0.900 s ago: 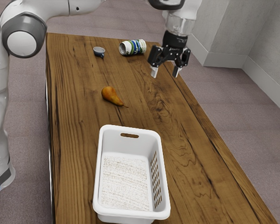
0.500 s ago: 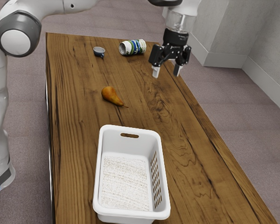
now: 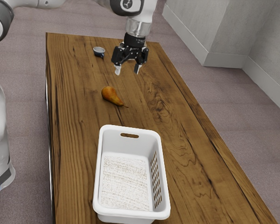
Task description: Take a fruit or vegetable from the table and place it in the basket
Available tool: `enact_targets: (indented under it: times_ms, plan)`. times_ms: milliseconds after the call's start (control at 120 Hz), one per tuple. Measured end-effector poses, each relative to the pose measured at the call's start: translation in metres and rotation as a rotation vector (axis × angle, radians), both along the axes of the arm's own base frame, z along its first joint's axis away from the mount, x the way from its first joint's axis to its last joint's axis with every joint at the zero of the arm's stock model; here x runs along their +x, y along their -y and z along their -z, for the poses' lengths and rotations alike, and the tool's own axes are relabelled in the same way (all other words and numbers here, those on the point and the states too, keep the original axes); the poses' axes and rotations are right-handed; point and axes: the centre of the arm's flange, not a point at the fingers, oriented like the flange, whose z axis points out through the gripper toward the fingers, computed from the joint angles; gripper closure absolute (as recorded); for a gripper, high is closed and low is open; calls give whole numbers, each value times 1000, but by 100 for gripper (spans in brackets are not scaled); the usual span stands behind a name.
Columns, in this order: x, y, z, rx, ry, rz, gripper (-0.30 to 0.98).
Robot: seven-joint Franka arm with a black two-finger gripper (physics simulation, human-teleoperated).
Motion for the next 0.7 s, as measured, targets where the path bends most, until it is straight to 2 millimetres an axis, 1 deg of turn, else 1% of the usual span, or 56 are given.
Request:
enact_targets:
  times_ms: [117,183,275,358,467,575,642,700]
  plan:
    - [4,-23,13,1,9,7,0]
    - [0,-43,16,2,18,-10,0]
    - [-2,-72,29,-11,10,-39,0]
    - [-1,-85,39,-27,4,-41,0]
    - [2,-92,50,-51,0,-32,0]
    - [7,-94,69,-92,-12,-24,0]
    - [2,-88,83,-117,-19,-17,0]
    - [-8,-81,96,-140,-23,-13,0]
